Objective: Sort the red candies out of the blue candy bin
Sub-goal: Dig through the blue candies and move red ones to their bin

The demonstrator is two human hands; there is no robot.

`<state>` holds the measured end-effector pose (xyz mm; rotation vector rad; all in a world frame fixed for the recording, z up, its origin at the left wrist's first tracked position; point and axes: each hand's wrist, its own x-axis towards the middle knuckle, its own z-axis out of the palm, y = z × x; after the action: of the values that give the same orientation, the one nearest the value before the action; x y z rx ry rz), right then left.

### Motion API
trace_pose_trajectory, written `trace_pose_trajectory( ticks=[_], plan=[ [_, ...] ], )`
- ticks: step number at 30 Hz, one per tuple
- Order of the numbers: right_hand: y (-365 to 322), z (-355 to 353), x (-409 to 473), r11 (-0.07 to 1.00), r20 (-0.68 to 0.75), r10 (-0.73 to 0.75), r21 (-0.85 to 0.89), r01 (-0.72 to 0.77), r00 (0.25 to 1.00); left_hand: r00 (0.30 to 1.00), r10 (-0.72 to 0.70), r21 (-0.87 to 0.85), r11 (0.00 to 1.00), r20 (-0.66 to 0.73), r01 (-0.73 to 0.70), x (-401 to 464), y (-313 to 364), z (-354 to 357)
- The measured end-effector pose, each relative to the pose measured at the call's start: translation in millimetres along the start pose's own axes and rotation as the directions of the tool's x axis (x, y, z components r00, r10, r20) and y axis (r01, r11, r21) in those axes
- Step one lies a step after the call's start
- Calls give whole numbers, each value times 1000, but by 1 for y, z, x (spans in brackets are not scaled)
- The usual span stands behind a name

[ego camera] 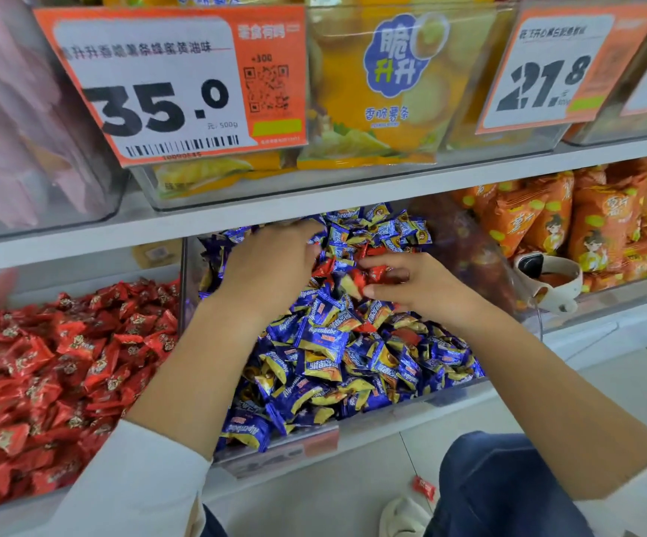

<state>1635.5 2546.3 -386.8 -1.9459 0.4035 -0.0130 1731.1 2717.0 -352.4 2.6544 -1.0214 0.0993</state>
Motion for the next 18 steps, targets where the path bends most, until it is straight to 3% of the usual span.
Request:
trace_pose_trajectory(
  ticks=[6,14,18],
  plan=[
    [2,3,5,997,10,15,-75,-14,1000,985,-42,255,967,167,-2,5,11,21],
    [-5,-2,4,994,-34,102,51,-100,994,999,-8,134,991,40,3,0,3,19],
    [-8,-2,8,971,-85,180,172,-164,980,998,-57,35,998,6,56,-5,-5,9]
  ],
)
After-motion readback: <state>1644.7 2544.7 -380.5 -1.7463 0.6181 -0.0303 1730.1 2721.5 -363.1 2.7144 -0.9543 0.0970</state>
